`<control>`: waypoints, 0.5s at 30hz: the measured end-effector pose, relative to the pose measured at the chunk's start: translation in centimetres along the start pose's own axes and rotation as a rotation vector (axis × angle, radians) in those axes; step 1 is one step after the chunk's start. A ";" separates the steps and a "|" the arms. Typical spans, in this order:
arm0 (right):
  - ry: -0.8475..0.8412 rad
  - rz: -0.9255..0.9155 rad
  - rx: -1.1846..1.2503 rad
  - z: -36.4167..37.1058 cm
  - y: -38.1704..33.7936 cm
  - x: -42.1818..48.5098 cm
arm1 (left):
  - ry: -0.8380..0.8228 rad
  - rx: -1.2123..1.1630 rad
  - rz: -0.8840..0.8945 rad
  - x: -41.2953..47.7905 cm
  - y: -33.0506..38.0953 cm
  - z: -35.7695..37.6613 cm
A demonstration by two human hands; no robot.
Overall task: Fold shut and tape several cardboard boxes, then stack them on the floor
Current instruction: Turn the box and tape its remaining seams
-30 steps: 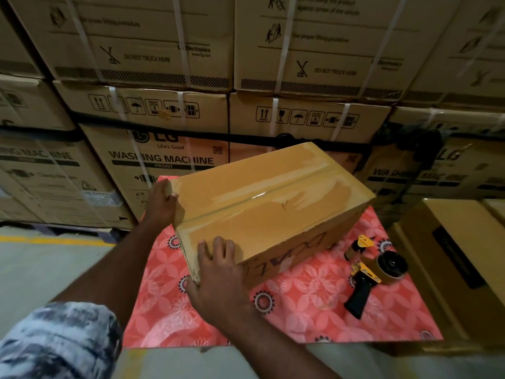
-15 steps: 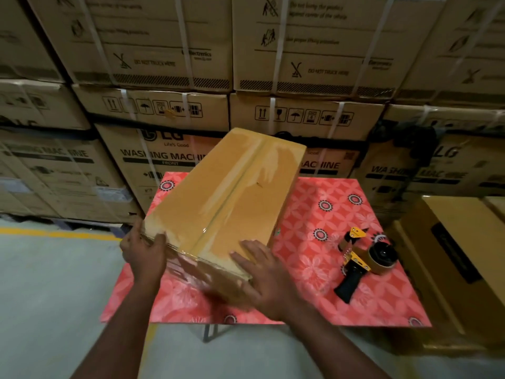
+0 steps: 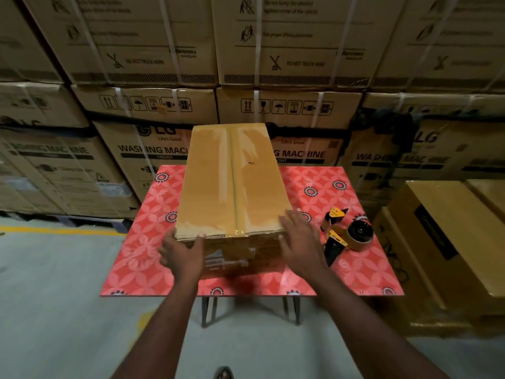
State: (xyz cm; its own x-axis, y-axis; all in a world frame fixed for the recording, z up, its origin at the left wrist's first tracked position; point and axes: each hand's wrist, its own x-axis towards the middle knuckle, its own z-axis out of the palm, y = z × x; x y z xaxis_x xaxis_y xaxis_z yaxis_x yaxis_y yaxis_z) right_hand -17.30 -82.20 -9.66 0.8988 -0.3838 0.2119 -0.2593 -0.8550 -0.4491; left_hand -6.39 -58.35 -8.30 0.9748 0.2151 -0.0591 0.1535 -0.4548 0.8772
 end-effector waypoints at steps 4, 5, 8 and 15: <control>0.009 -0.089 -0.008 1.1 -4.4 0.7 | 0.016 0.261 0.331 -0.6 0.2 -0.3; -0.018 -0.131 -0.002 1.8 -5.2 1.0 | -0.024 0.304 0.475 -0.8 0.3 0.2; -0.066 -0.236 -0.044 3.8 -6.0 2.2 | -0.244 0.419 0.773 -0.3 -0.1 1.8; 0.127 -0.371 -0.102 4.7 -2.3 1.2 | -0.215 0.488 1.029 1.4 -3.0 2.7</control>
State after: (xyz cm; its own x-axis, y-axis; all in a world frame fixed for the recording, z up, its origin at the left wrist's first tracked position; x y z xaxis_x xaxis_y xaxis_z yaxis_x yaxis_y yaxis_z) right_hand -14.00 -79.08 -12.48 0.8888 -0.0776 0.4518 0.0346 -0.9714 -0.2349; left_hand -5.09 -59.02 -12.29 0.6750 -0.5810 0.4548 -0.7281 -0.6243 0.2831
